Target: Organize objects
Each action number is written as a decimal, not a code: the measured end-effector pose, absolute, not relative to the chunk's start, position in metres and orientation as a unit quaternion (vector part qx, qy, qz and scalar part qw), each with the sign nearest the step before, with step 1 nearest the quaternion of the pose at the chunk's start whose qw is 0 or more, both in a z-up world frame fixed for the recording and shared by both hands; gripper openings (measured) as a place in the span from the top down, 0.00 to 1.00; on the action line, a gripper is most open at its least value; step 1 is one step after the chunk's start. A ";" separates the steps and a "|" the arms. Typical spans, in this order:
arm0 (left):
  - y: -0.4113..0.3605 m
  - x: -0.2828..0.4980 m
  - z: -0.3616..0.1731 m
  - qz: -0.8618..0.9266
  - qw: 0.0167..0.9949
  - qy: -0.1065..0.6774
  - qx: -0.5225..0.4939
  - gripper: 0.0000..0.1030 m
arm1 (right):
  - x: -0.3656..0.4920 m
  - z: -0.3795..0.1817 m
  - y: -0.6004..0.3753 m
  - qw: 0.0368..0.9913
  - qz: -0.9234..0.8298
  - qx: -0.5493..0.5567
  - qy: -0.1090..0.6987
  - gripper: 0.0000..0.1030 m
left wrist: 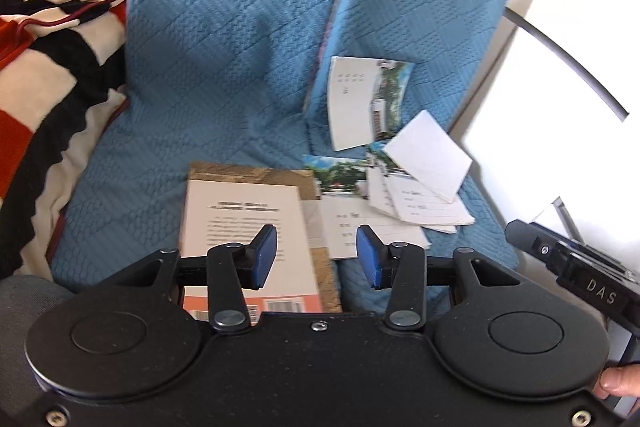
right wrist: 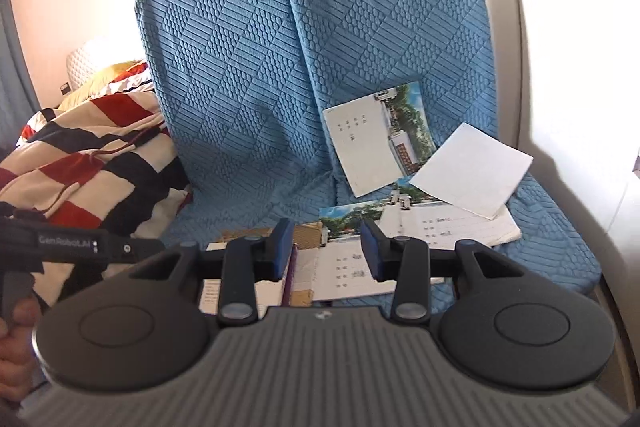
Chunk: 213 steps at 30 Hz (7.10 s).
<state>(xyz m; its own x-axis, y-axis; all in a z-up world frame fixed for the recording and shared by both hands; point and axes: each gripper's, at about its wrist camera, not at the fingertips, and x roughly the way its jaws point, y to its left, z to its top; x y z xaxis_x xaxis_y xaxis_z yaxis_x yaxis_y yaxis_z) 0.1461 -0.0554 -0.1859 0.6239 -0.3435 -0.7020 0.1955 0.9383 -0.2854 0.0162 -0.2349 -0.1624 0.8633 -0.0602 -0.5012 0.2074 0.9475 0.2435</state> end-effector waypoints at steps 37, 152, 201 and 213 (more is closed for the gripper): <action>-0.155 0.120 -0.166 -0.179 0.904 0.387 -0.031 0.03 | -0.041 -0.156 -0.288 0.946 -0.158 0.138 0.247 0.28; -0.378 0.499 -0.394 -0.311 0.833 0.457 -0.012 0.71 | 0.233 -0.365 -0.572 0.884 -0.146 0.359 0.261 0.54; -0.196 0.370 -0.144 -0.283 0.833 0.453 -0.145 0.98 | 0.133 -0.161 -0.451 0.885 -0.041 0.403 0.231 0.96; -0.114 0.329 -0.073 -0.264 0.852 0.417 -0.173 0.98 | 0.138 -0.097 -0.389 0.897 0.011 0.373 0.239 0.96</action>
<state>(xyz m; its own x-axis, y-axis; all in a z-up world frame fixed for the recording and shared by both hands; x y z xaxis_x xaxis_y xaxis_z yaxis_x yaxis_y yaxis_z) 0.3287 -0.1141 -0.0733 0.5120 -0.5946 -0.6199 0.3062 0.8006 -0.5151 0.1377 -0.3890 -0.0972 0.8859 0.1977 -0.4197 0.1581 0.7218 0.6738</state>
